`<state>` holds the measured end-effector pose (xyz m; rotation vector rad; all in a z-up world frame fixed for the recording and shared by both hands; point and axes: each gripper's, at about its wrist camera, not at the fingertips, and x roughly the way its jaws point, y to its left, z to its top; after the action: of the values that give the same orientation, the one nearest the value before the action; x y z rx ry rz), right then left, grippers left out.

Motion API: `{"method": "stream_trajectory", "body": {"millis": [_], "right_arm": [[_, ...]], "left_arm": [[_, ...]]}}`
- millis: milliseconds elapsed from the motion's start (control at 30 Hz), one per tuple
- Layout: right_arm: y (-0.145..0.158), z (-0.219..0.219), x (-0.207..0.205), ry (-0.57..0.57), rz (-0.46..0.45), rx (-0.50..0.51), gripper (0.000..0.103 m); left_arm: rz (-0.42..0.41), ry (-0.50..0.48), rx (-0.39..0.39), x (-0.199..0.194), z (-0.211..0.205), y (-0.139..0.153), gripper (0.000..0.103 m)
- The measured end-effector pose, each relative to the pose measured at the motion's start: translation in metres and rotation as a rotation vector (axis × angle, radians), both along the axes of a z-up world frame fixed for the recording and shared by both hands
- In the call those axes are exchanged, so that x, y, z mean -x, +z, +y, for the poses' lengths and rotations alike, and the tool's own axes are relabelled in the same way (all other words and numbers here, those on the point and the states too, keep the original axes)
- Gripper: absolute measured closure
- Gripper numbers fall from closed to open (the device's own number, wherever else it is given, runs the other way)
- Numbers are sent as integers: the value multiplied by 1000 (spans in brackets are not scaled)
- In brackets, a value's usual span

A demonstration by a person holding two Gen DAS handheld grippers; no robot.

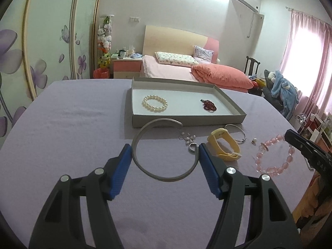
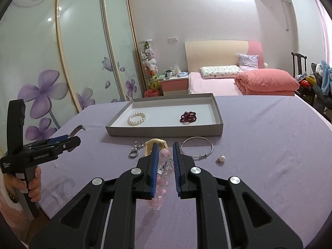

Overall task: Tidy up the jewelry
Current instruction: 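Grasp the pink crystal bracelet with the right tool while the left tool holds the cuff, then carry the pink bracelet into the tray with the right tool while the left tool carries the cuff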

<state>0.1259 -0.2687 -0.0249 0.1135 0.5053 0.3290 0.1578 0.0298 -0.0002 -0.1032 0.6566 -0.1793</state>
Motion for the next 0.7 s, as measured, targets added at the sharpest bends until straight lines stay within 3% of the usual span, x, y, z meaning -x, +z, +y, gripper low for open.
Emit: {"method": "stream_trajectory", "body": {"millis": [700], "right_arm": [[13,-1,1,-2,-49,2,88]], "left_arm": [[-51,6,27,11,-5,15,39]]}}
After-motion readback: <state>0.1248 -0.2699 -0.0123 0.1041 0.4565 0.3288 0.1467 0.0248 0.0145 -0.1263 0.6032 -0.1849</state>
